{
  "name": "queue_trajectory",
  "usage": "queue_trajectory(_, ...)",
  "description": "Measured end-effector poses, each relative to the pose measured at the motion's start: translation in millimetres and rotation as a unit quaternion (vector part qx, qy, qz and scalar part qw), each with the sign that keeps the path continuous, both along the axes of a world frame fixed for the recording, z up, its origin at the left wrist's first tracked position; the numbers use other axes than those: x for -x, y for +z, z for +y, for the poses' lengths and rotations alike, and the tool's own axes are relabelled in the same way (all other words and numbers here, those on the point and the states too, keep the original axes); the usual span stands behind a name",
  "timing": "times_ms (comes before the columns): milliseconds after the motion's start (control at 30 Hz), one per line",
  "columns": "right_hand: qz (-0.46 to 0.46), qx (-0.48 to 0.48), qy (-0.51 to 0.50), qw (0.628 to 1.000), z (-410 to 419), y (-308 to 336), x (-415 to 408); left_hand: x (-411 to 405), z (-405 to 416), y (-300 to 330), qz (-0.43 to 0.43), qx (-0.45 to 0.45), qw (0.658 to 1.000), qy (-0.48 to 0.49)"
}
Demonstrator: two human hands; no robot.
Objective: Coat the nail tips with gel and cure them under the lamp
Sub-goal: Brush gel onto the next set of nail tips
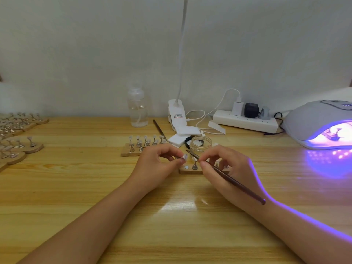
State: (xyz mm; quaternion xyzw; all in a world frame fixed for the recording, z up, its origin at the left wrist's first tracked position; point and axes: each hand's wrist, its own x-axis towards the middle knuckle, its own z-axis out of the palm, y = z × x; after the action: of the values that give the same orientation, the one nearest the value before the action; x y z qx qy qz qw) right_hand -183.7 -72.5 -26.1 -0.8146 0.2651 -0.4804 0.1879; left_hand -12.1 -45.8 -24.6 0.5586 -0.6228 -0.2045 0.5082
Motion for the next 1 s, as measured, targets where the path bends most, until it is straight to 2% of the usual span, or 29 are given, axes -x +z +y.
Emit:
queue_trajectory(300, -0.001, 0.043, 0.014, 0.999, -0.6, -1.9, 2.8, -0.7, -0.9, -0.7, -0.003, -0.006, 1.0, 0.004)
queue_trajectory(500, -0.006, 0.017, -0.052, 0.999, -2.9, -2.7, 1.3, -0.6, -0.4, -0.1, -0.008, -0.002, 1.0, 0.005)
queue_trajectory(700, 0.019, 0.106, -0.019, 0.994, -0.2, -2.1, 0.8, -0.7, -1.0, -0.8, -0.008, -0.001, 1.0, 0.009)
queue_trajectory(833, -0.019, 0.054, -0.04, 0.998, -1.6, -2.5, 1.1, -1.3, -1.9, -1.7, -0.007, -0.001, 1.0, 0.011)
queue_trajectory(1000, 0.019, 0.065, -0.034, 0.997, -1.1, -1.9, 0.2, -1.9, -2.2, -2.6, -0.012, 0.008, 1.0, 0.009)
